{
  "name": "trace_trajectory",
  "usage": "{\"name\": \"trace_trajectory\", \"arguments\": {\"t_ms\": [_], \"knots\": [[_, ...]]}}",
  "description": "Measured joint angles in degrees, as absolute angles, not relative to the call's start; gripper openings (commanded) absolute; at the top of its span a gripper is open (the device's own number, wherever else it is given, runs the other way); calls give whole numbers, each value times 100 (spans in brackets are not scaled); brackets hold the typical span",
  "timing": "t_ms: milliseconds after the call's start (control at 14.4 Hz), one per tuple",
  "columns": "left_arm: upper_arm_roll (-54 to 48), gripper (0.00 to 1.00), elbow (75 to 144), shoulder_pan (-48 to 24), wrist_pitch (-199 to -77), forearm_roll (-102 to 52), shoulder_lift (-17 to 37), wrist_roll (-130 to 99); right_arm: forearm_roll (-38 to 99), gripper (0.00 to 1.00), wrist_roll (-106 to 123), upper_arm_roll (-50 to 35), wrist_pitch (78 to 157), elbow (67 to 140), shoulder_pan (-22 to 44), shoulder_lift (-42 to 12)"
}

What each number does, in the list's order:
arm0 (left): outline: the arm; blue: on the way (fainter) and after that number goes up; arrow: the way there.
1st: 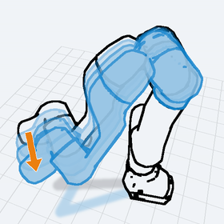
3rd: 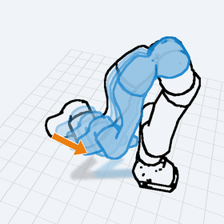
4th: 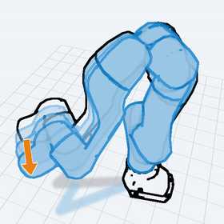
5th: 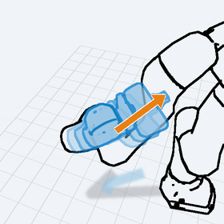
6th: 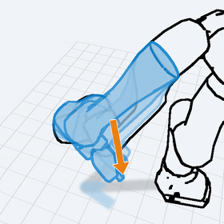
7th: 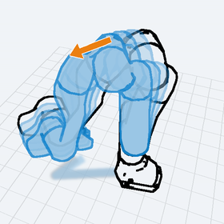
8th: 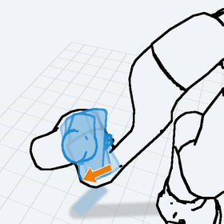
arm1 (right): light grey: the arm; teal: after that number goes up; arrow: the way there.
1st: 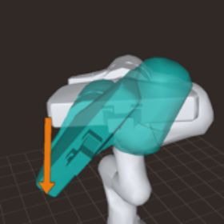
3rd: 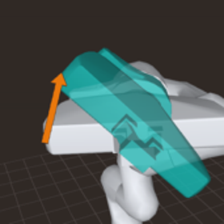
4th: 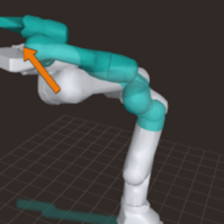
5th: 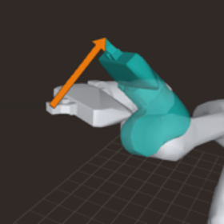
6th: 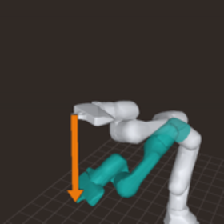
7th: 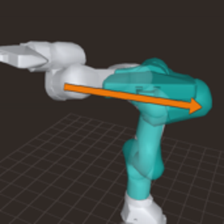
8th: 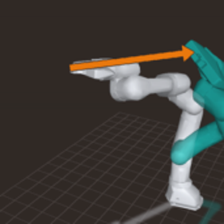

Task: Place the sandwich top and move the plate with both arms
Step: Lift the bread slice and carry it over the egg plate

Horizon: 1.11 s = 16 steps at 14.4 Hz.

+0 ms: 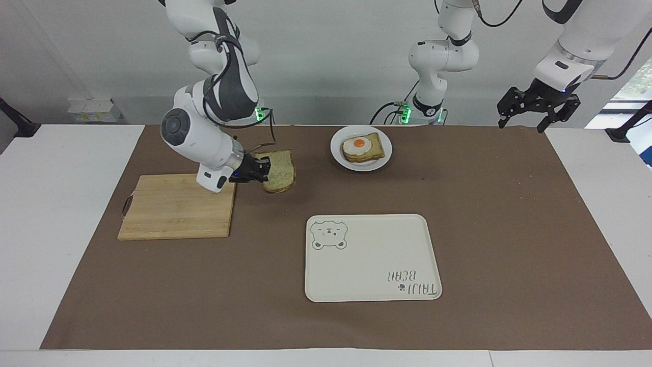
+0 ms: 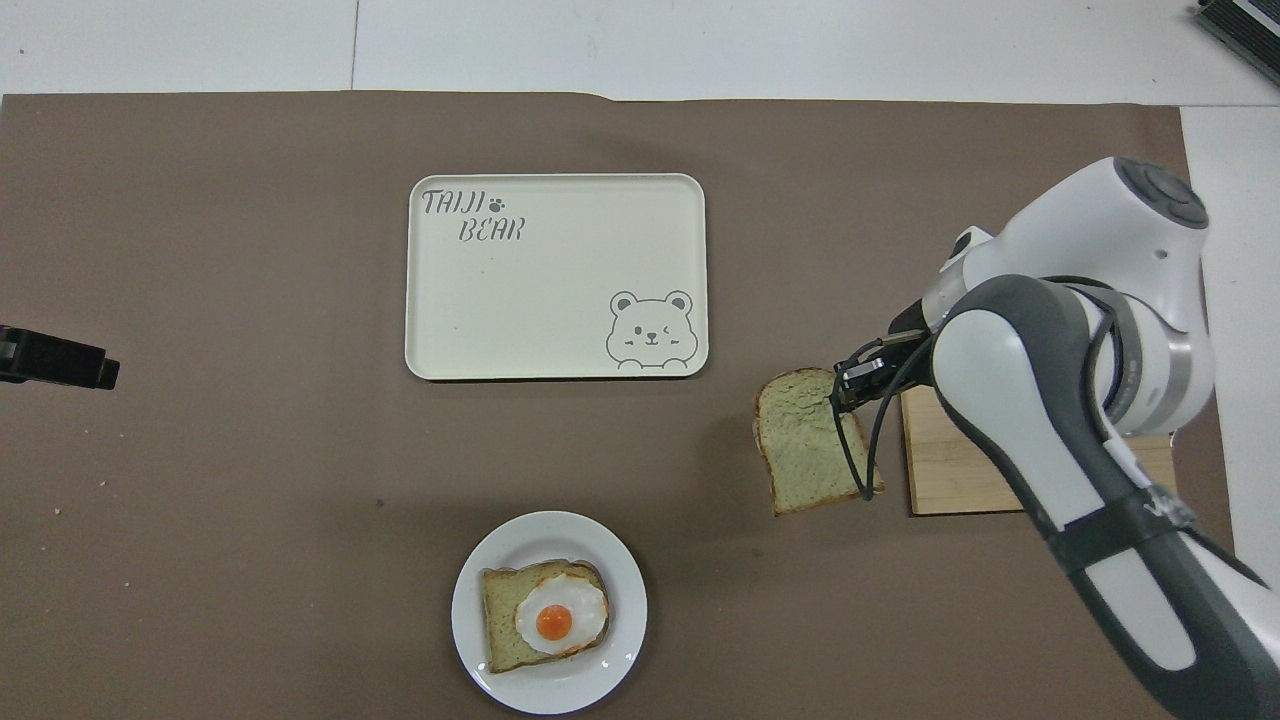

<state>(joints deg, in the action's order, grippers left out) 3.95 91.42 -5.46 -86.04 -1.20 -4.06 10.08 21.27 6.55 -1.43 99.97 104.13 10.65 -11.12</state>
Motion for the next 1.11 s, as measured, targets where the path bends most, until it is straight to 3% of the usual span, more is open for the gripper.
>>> {"name": "trace_trajectory", "arguments": {"t_ms": [208,1108], "knots": [[395,100,9142,-546,-8604,-120,-406,1008,2269,0,-130,-150,10101,10419,1619,-1050],[395,100,9142,-546,-8604,-120,-406,1008,2711,0,-2280,-162,12037,11129,3984,-978]]}}
